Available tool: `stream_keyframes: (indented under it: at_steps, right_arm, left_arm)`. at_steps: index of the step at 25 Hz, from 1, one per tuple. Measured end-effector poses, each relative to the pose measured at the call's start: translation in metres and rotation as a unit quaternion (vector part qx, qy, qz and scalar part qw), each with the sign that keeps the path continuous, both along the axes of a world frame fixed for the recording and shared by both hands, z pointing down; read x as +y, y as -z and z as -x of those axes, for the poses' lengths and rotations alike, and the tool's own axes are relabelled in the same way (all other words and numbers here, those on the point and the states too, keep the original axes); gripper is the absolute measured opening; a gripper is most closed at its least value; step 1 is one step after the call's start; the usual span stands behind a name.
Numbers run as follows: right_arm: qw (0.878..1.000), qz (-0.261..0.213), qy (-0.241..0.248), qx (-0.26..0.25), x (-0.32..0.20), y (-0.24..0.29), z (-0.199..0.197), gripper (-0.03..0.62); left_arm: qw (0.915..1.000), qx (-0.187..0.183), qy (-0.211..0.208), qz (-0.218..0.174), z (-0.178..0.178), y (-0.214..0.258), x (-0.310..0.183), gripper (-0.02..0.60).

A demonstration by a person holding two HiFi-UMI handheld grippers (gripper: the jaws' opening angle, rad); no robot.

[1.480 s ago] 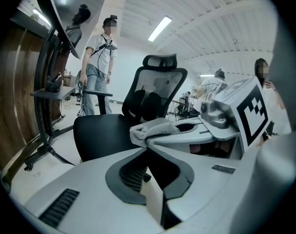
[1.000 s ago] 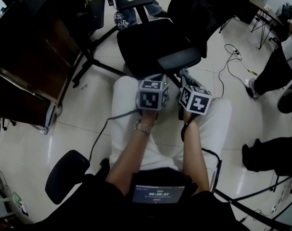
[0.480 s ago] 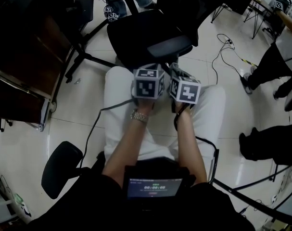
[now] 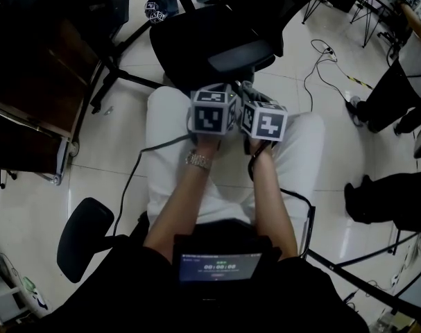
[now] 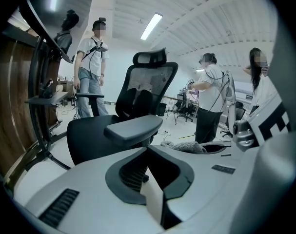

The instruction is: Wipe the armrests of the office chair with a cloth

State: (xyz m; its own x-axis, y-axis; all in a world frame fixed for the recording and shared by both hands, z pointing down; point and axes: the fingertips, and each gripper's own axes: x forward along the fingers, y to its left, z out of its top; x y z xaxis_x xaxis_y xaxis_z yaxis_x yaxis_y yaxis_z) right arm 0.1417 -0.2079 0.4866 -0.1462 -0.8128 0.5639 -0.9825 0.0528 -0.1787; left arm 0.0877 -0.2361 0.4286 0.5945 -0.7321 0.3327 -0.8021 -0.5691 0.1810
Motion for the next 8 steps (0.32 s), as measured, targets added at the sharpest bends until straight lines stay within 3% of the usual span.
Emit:
stream_keyframes:
  at_steps: [8]
  right_arm:
    - [1.000, -0.007, 0.009, -0.012, 0.0026, -0.0001, 0.0071, 0.043]
  left_arm:
    - [1.0000, 0.000, -0.006, -0.002, -0.0014, -0.0054, 0.0028, 0.002]
